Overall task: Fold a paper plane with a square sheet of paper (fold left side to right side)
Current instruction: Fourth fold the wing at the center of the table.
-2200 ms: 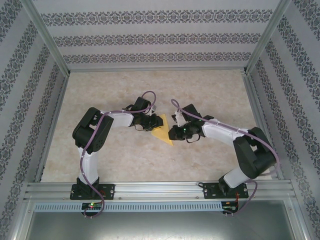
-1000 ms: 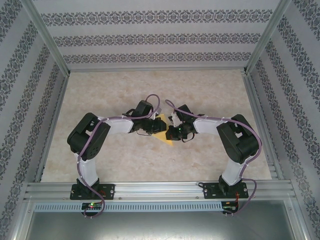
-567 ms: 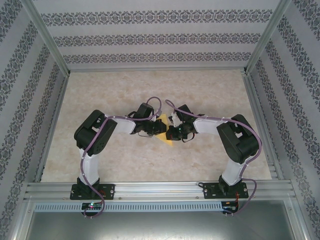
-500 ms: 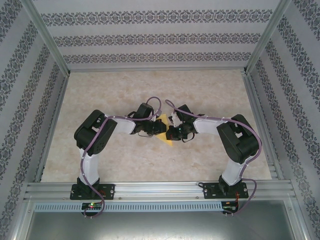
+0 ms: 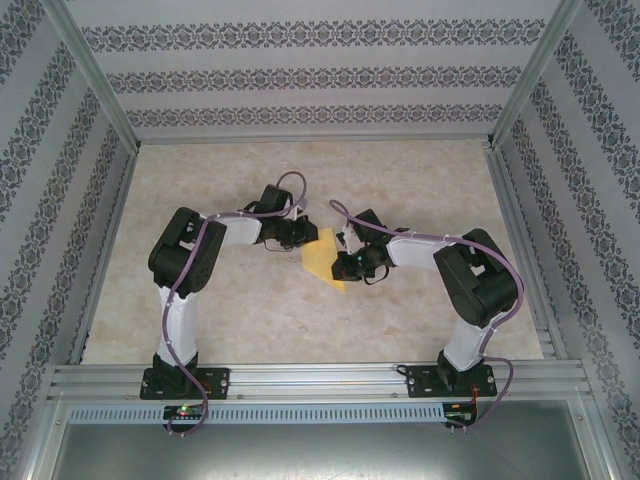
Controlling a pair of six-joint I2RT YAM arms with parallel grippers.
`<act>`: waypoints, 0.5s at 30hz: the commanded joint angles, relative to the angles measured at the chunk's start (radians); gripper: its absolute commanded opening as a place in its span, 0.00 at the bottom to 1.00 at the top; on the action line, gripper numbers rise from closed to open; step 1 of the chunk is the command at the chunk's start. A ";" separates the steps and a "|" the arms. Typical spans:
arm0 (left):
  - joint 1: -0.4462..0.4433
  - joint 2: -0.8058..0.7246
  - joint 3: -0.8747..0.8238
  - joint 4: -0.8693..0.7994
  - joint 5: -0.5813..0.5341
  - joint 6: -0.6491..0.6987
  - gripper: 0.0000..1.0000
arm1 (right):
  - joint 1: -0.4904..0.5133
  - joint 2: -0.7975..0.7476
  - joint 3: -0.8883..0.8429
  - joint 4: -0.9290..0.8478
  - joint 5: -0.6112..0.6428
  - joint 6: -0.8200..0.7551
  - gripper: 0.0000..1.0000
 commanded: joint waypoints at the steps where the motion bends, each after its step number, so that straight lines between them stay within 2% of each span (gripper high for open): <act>1: 0.061 0.058 0.061 -0.100 -0.091 0.090 0.12 | -0.010 0.033 -0.059 -0.188 0.131 -0.024 0.00; 11: 0.148 0.122 0.213 -0.188 -0.070 0.131 0.14 | -0.004 0.019 -0.063 -0.176 0.121 -0.021 0.00; 15: 0.173 0.064 0.220 -0.192 -0.046 0.129 0.17 | 0.001 -0.011 -0.083 -0.060 0.064 0.012 0.00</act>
